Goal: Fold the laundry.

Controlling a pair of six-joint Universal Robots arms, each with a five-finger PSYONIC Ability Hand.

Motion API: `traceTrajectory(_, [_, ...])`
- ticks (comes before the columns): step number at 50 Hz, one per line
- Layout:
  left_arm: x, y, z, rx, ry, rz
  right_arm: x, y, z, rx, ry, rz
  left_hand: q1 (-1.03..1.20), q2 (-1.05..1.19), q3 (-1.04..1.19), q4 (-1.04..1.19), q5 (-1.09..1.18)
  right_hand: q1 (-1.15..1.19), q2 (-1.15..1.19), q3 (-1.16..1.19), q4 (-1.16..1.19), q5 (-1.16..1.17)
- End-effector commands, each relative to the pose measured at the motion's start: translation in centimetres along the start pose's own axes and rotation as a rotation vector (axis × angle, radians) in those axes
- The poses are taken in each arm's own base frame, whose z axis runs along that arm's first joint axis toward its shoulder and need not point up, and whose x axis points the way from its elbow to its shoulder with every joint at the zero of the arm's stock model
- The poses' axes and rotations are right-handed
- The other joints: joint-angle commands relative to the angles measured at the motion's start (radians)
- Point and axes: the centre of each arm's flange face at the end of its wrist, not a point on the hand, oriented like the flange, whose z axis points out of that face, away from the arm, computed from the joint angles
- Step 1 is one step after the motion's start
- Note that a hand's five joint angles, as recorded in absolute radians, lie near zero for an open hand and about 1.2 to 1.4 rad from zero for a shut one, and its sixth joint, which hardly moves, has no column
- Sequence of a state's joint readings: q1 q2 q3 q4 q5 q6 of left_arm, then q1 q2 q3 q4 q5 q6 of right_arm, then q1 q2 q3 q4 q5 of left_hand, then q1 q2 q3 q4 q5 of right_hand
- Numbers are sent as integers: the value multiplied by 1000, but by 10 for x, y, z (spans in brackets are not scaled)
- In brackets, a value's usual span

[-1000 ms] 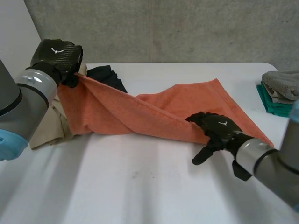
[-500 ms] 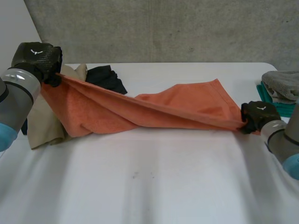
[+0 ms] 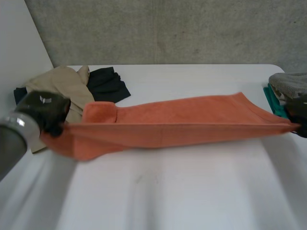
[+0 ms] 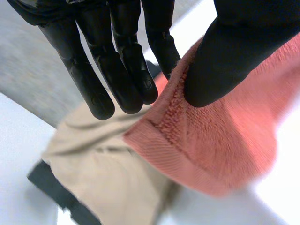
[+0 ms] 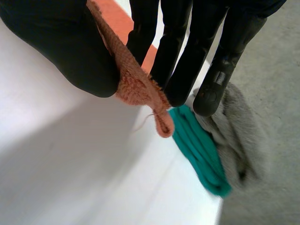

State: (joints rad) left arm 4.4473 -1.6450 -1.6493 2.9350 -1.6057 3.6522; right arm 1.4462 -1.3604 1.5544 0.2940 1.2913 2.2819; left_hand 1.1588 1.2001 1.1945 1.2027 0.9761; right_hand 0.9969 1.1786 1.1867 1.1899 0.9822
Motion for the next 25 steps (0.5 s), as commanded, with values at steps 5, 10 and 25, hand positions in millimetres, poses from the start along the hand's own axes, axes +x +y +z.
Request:
traceTrajectory(5, [30,39,-63,-87,176,217,2,21,-64,-178,-142,-229,237,196,202,194,246,399,218,210,206,240])
traceTrajectory(10, [36,43,-57,-88,206,211,-8,24,-58,-129,-153,-227,237,196,202,194,246,399,218,210,206,240])
traceTrajectory(25, [24,13,61,152,7,157,-19,19,38,-24,22,-193,237,196,202,194,246,399,218,210,206,240])
